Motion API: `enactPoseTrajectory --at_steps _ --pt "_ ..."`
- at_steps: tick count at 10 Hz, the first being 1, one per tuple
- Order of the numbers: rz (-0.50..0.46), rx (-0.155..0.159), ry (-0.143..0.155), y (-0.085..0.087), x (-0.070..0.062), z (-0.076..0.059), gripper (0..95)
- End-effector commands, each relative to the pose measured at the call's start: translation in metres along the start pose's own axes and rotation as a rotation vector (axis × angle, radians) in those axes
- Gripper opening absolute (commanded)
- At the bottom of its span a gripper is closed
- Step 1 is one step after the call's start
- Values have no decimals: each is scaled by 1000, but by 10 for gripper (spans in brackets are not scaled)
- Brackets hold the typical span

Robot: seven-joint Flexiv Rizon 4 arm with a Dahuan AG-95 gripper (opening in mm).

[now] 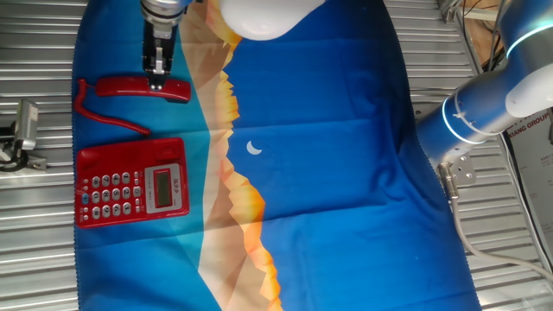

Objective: Place the handset of the telephone on the corresponding phone cradle

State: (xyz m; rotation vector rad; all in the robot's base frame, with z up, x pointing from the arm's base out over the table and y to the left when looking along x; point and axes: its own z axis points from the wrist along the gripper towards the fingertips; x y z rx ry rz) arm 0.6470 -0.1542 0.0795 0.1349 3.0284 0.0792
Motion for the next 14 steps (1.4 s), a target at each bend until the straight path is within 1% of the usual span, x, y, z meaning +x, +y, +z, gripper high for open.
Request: enactPoseTrajectory --at_steps 1,4,6,14 --pt "59 -7 21 0 0 2 380" --pt "39 -1 12 0 -1 10 380" --pt "21 5 11 1 -3 13 380" --pt "8 5 14 1 -3 16 380"
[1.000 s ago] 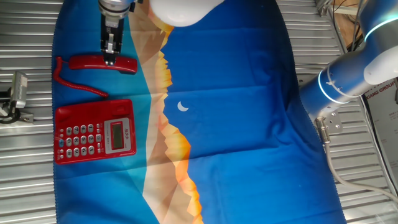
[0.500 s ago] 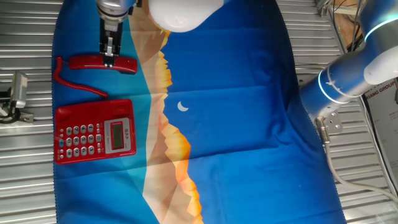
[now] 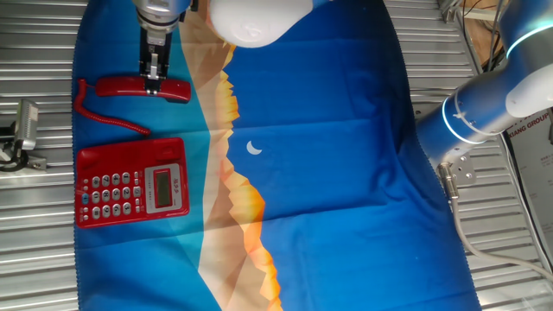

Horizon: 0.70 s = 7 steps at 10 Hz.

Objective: Place the handset of the telephone on the corresponding phone cradle

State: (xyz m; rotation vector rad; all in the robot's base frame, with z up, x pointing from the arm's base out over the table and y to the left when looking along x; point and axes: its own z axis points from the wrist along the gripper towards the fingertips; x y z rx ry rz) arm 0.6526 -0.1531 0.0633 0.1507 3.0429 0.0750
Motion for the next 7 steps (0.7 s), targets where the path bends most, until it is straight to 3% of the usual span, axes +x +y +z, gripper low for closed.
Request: enactPoseTrajectory --at_steps 1,7 --pt "-10 5 0 0 1 -1 380" --pt "-17 5 -1 0 0 -1 380"
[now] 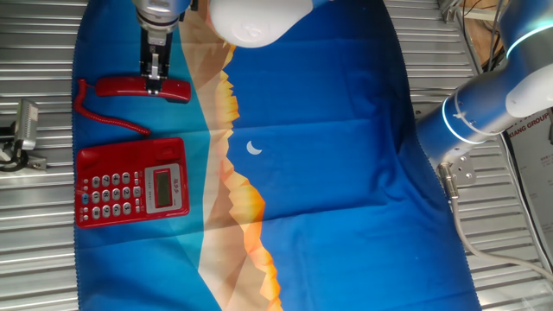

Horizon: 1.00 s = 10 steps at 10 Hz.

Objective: Place the handset of the telephone on the corresponding phone cradle

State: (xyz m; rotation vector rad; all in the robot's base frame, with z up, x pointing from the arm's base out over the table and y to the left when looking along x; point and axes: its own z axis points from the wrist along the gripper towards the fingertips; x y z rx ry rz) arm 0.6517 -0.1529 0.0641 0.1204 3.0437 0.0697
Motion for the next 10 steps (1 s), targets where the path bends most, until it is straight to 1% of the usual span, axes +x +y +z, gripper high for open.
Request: enactPoseTrajectory --at_steps 1,2,4,5,6,10 --pt "1 2 0 0 0 0 380" --pt "-5 2 -1 0 0 0 380" --pt "-22 4 8 0 0 0 380" --pt "-28 9 18 0 0 0 380" --pt "-42 23 32 0 0 0 380" --pt "-67 28 40 0 0 0 380"
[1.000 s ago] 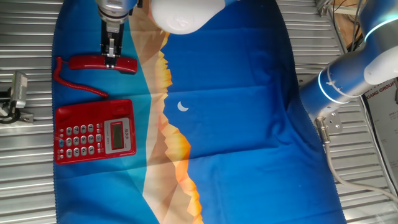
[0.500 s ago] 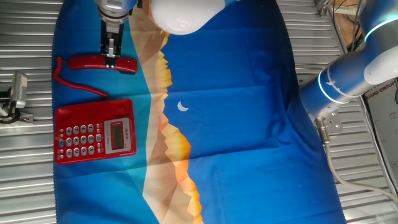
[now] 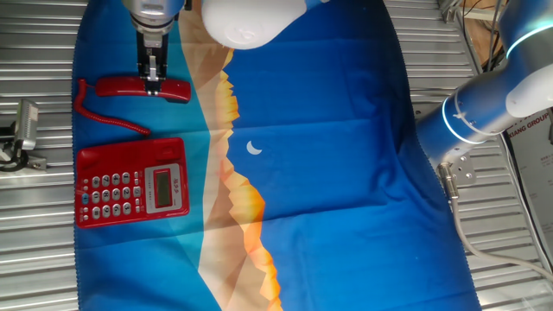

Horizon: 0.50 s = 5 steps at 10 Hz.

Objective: Place the handset of the telephone on the corresponding phone cradle

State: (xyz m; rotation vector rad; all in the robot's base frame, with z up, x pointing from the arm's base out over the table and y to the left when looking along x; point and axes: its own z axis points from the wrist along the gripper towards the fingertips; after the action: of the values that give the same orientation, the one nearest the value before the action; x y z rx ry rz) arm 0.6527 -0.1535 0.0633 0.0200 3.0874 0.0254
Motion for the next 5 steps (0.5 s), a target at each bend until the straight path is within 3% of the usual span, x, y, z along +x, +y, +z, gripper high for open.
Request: enactPoseTrajectory --at_steps 1,5 --pt "1 3 1 0 1 0 380" --pt "58 25 -17 0 1 0 380"
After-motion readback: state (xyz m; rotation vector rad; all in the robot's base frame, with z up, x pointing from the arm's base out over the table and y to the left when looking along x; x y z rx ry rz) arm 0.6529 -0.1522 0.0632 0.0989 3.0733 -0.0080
